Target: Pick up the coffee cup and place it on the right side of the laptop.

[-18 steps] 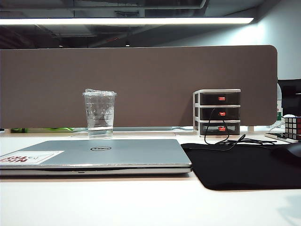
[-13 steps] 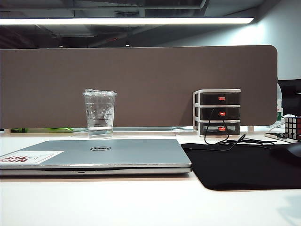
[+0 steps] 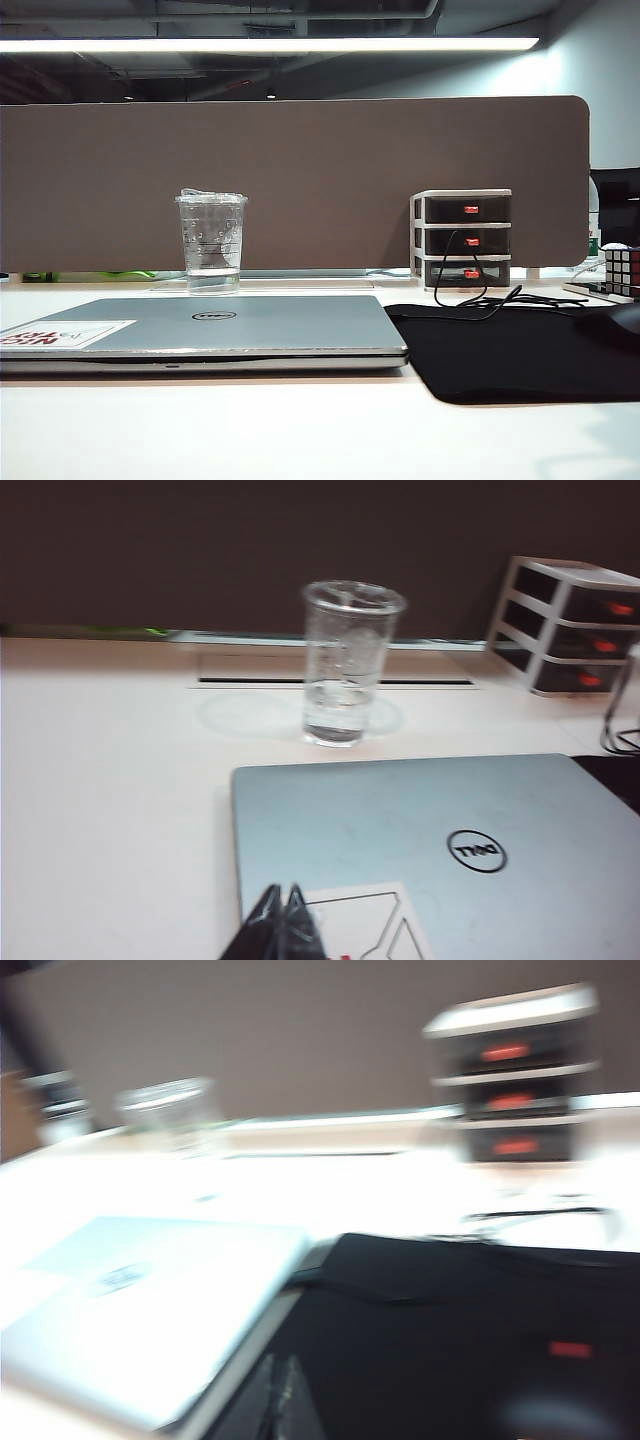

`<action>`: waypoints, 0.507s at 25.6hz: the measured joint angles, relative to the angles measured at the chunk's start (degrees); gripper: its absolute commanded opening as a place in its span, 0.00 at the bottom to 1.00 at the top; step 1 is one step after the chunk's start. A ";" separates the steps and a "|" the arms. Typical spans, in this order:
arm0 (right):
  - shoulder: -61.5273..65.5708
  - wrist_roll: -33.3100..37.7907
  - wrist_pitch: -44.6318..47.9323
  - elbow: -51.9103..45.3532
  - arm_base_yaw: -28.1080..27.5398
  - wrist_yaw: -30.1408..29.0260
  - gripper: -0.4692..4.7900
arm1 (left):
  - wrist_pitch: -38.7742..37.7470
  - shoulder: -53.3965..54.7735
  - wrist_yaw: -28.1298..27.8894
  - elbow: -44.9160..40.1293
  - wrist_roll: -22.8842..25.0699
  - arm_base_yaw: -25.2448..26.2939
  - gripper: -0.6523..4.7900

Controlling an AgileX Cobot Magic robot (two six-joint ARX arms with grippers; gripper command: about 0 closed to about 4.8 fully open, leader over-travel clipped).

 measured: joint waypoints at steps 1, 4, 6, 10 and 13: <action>0.00 0.15 0.00 0.00 0.00 -3.89 0.09 | 0.00 0.00 0.81 0.00 -0.02 0.00 0.11; 0.00 0.31 0.02 0.00 0.00 -11.76 0.09 | 0.00 0.00 1.55 0.00 -0.07 0.00 0.11; 0.00 0.37 0.02 0.00 0.00 -14.56 0.09 | 0.00 0.00 1.53 0.00 -0.17 0.00 0.11; 0.00 0.44 0.02 0.00 0.00 -15.87 0.09 | 0.00 0.00 1.55 -0.02 -0.20 0.00 0.11; 0.00 0.44 0.02 0.00 0.00 -15.87 0.09 | 0.13 0.00 1.60 0.00 -0.81 0.00 0.15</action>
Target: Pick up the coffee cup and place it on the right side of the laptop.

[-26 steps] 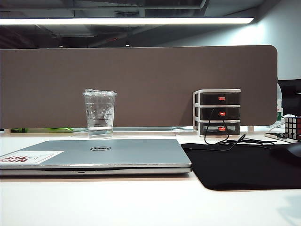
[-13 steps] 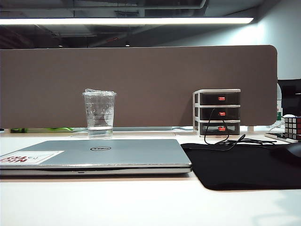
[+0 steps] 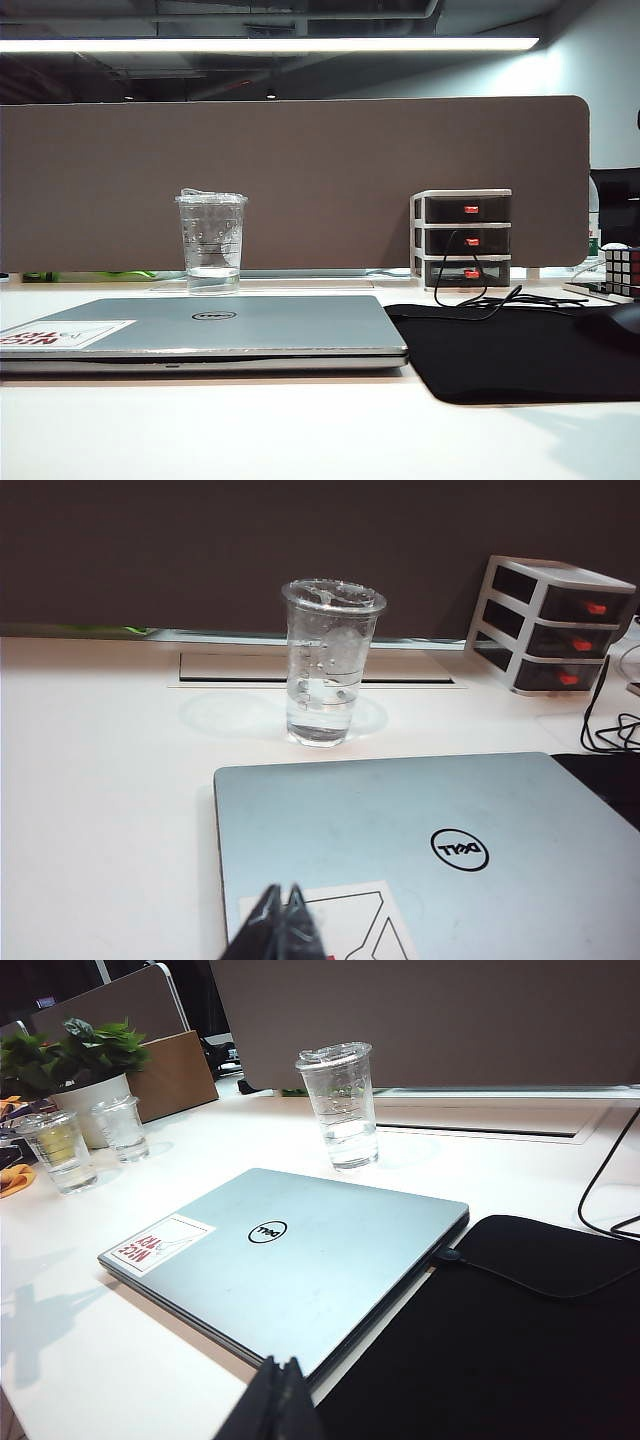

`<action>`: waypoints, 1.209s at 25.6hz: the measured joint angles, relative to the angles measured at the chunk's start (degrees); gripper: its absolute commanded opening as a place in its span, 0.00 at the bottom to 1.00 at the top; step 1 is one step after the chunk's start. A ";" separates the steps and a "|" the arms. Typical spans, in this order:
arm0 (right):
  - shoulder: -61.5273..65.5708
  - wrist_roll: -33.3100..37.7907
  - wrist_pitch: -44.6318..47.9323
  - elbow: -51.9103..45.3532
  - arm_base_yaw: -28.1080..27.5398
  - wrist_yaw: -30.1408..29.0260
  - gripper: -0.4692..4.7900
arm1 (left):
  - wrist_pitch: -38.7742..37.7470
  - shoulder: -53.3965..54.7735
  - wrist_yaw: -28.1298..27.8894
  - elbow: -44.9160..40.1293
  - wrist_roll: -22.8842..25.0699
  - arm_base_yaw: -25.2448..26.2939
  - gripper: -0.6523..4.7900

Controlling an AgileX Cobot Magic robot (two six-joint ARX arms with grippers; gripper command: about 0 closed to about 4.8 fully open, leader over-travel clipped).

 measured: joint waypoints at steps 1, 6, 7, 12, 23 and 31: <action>0.00 0.00 0.00 0.00 0.00 -0.04 0.09 | 0.46 0.00 0.02 0.00 -0.28 0.00 0.22; 0.00 0.00 0.00 0.00 0.00 -0.13 0.09 | 8.94 0.02 0.37 -0.02 -0.31 -0.02 0.42; 0.00 0.00 0.00 0.00 0.00 -0.13 0.09 | 12.83 0.00 0.37 0.02 -0.37 -0.02 0.44; 0.00 0.02 0.00 0.00 0.00 -0.17 0.09 | 14.36 0.13 0.35 0.11 -0.92 -0.02 0.82; 0.00 0.24 -0.02 0.00 0.00 -1.64 0.09 | 16.11 5.31 -3.67 5.29 -3.67 0.04 0.89; 0.00 0.24 0.00 0.00 0.00 -1.88 0.09 | 33.27 33.38 -3.52 12.79 -2.75 0.04 1.00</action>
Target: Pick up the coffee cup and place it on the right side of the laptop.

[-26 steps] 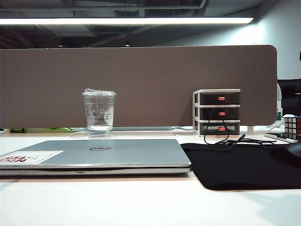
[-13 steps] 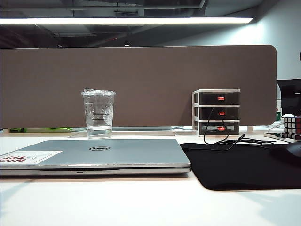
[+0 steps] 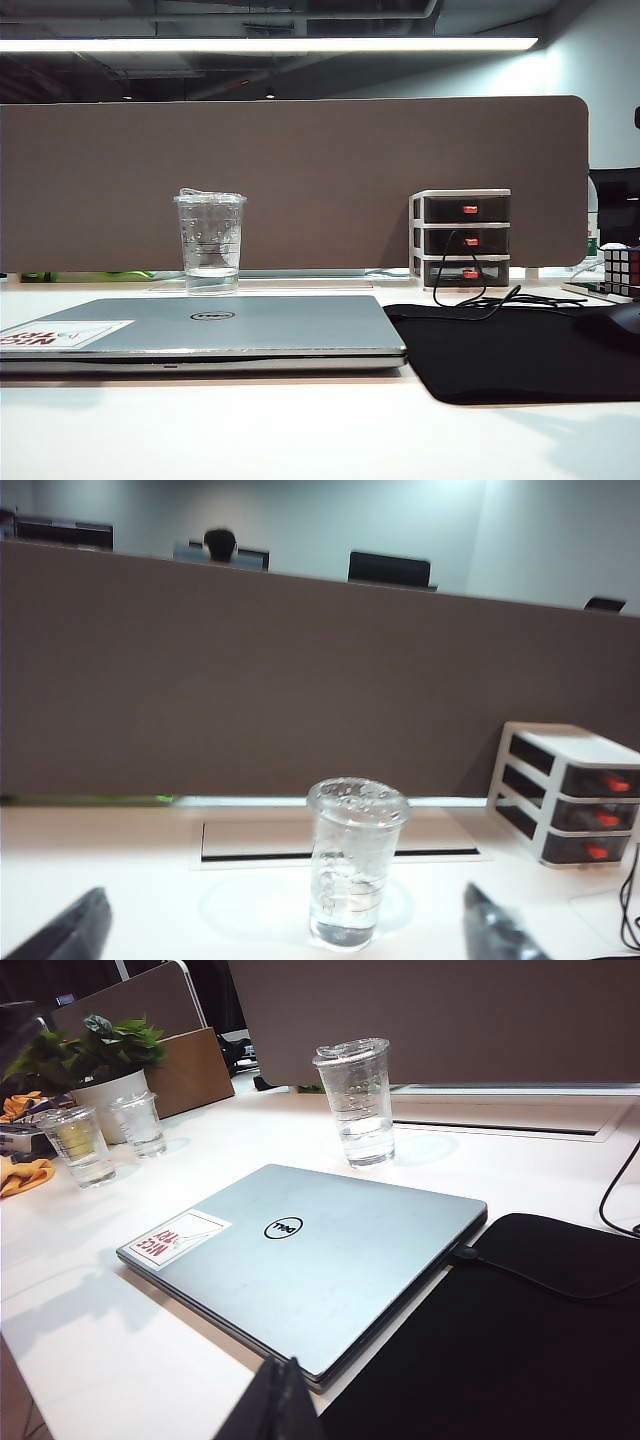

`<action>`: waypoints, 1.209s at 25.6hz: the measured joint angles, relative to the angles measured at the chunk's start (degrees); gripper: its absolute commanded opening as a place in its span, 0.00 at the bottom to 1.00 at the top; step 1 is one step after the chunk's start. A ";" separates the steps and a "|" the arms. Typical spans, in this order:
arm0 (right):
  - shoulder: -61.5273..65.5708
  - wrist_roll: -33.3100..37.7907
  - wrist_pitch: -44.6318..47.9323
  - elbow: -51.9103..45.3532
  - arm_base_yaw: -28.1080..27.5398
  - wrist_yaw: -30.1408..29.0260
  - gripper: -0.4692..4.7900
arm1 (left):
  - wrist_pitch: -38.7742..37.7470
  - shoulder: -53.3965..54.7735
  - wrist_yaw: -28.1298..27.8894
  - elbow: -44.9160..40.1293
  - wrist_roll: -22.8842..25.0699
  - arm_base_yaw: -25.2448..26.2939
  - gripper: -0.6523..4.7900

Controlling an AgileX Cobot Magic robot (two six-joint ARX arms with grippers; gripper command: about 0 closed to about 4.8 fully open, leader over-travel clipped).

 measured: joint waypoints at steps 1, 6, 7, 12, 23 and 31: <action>0.00 0.00 0.00 0.00 0.00 0.00 0.09 | 1.11 2.43 0.26 0.55 0.09 0.00 1.00; 0.00 0.02 0.00 0.00 0.00 -0.02 0.09 | 5.97 15.93 4.55 3.58 3.43 -0.02 1.00; 0.00 0.00 0.00 0.00 0.00 0.00 0.09 | 7.23 18.10 4.94 4.17 3.69 0.00 1.00; 0.00 0.00 0.00 0.00 0.00 0.00 0.09 | 16.15 32.26 5.44 7.91 4.28 0.02 1.00; 0.00 -0.74 0.00 0.00 0.00 0.09 0.09 | 21.86 56.00 12.55 22.14 6.40 0.13 1.00; 0.00 -1.33 0.00 0.00 0.00 0.11 0.09 | 21.75 66.84 19.85 30.82 6.43 0.07 1.00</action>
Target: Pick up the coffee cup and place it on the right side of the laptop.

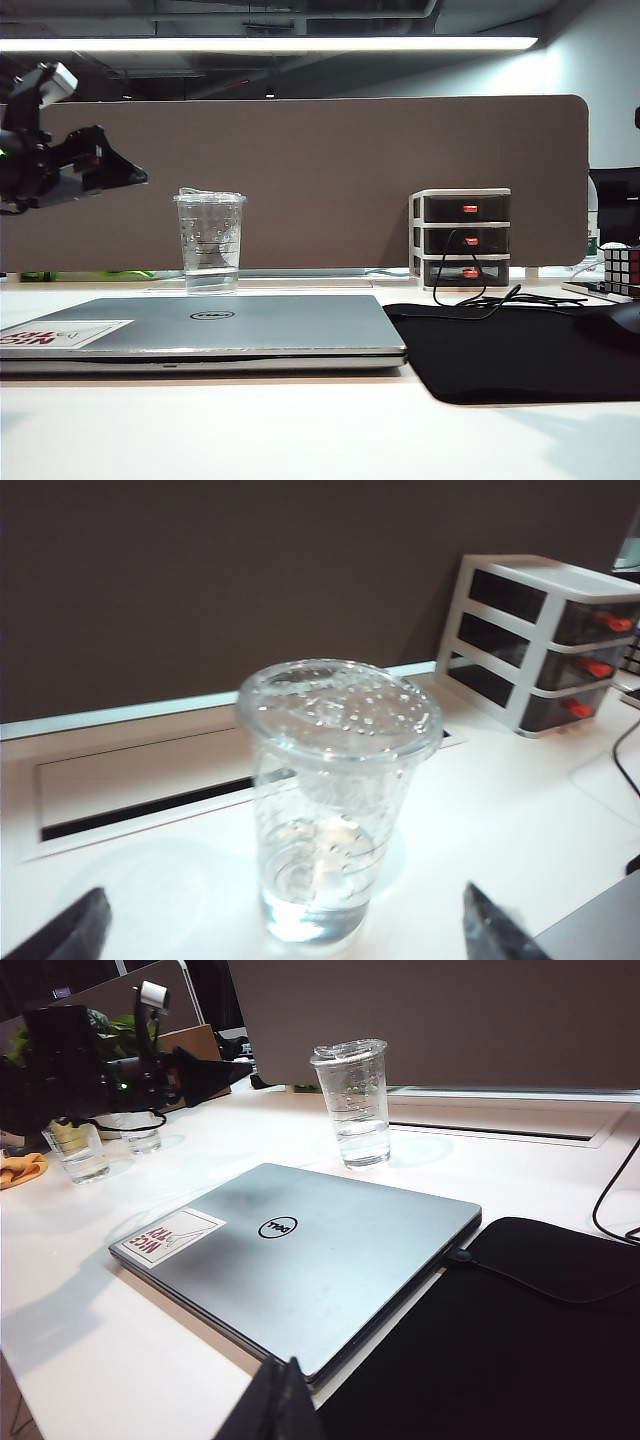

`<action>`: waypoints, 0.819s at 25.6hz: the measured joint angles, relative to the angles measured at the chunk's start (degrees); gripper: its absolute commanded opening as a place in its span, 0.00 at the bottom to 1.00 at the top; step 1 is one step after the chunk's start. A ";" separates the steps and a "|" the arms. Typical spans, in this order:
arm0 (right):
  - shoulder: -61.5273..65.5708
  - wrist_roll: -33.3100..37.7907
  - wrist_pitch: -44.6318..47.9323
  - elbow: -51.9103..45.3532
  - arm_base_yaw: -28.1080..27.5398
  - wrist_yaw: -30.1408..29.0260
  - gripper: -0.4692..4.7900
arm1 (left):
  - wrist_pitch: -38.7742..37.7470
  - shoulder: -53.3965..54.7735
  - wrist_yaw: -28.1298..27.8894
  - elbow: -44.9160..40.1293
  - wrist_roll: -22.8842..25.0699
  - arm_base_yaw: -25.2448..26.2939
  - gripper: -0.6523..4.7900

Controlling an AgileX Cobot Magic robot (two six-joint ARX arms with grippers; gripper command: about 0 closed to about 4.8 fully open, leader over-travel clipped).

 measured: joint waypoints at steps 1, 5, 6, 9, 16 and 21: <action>0.00 0.00 0.00 0.00 0.00 0.00 0.09 | 0.24 2.27 0.57 2.21 0.00 -0.11 1.00; 0.00 0.00 0.00 0.00 0.00 0.00 0.09 | 0.00 8.26 0.87 6.91 -0.02 -0.02 1.00; 0.00 0.00 0.00 0.00 0.00 0.04 0.09 | -0.09 8.63 0.85 7.21 -0.02 -0.02 1.00; 0.00 0.00 0.00 0.00 0.00 0.04 0.09 | -0.31 8.81 0.33 7.28 -0.02 -0.11 1.00; 0.00 0.00 0.00 0.00 0.00 0.07 0.09 | 1.92 9.55 0.70 7.28 6.71 -1.16 1.00; 0.00 0.00 0.00 0.00 0.00 0.04 0.09 | 3.13 13.20 7.89 10.34 7.76 -0.87 1.00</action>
